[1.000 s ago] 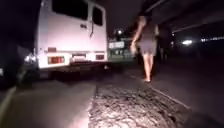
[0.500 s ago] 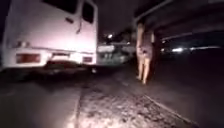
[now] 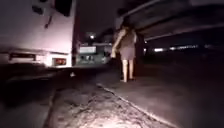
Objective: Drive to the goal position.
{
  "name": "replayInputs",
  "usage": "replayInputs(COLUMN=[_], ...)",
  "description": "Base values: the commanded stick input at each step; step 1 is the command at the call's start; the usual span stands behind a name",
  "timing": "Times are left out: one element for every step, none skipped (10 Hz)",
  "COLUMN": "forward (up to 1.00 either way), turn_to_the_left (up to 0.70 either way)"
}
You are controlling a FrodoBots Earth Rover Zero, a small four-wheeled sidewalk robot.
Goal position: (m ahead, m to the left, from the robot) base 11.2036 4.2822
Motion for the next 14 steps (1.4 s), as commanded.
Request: replayInputs(forward=[1.0, 1.0, 1.0, 1.0, 1.0, 1.0, 1.0, 1.0, 1.0, 1.0, 1.0, 1.0, 1.0, 1.0], turn_to_the_left=[0.0, 0.0, 0.0, 0.0, 0.0, 0.0, 0.0, 0.0, 0.0, 0.0, 0.0, 0.0, 0.0, 0.0])
